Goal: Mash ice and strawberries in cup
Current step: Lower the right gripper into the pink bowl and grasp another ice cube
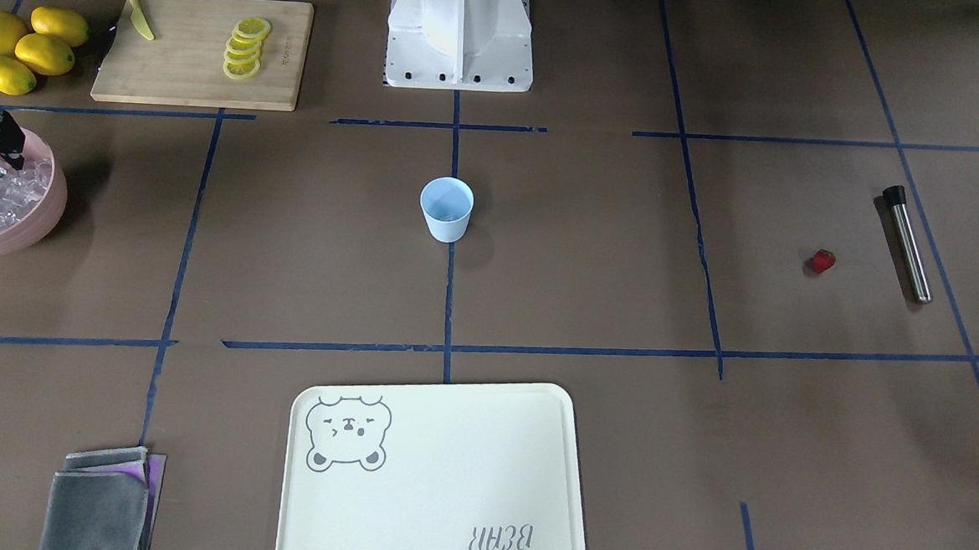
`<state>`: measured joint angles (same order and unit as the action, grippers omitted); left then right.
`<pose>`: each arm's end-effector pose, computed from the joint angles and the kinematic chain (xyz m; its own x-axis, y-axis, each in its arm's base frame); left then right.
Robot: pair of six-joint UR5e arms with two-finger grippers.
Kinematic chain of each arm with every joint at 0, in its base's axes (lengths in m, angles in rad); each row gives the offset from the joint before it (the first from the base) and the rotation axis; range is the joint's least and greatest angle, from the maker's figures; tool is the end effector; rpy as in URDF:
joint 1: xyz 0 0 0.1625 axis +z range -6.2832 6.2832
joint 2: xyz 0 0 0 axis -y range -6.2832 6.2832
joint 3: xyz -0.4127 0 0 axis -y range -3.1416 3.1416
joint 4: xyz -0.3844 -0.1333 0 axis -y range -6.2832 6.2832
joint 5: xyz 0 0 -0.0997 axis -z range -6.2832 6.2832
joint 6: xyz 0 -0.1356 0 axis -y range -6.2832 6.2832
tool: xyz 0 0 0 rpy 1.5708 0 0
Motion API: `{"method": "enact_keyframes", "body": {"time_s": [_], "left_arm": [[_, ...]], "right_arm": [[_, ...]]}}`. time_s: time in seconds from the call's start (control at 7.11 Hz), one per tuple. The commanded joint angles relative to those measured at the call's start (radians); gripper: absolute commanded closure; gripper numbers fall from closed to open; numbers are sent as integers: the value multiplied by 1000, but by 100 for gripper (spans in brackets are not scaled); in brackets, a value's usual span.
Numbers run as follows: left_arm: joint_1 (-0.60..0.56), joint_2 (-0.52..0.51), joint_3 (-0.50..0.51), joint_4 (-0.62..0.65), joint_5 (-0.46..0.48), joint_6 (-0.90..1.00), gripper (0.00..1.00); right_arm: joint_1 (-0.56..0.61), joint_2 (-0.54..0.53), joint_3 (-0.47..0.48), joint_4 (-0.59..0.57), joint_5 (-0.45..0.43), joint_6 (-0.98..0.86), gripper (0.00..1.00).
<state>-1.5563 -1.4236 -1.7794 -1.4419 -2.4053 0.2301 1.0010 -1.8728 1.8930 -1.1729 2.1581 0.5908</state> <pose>-0.0268 -0.4169 0.6447 0.6512 0.1884 -0.7352 -0.1674 0.9805 0.1030 -0.1660 -0.3669 0.6114 0.7559 -0.1017 0.6467 0.0866 0.9947 0.0551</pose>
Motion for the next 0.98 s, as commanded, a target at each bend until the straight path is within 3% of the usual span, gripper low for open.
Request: {"method": "enact_keyframes", "body": {"time_s": [0.0,0.14,0.56,0.7,0.84], "left_arm": [[-1,0,0,0,0,0,0],[-1,0,-2,0,0,0,0],[-1,0,-9,2,0,0,0],[1,0,-9,2,0,0,0],[1,0,-9,0,0,0,0]], "right_arm": [[1,-5,3,-1,3,-5,92],[4,-6,9,-1,3,-6,97],[104,9,101,-68,72,-6,94],[116,35,136,-101,71,-5,92],[117,50,138,-100,46,-3,98]]}}
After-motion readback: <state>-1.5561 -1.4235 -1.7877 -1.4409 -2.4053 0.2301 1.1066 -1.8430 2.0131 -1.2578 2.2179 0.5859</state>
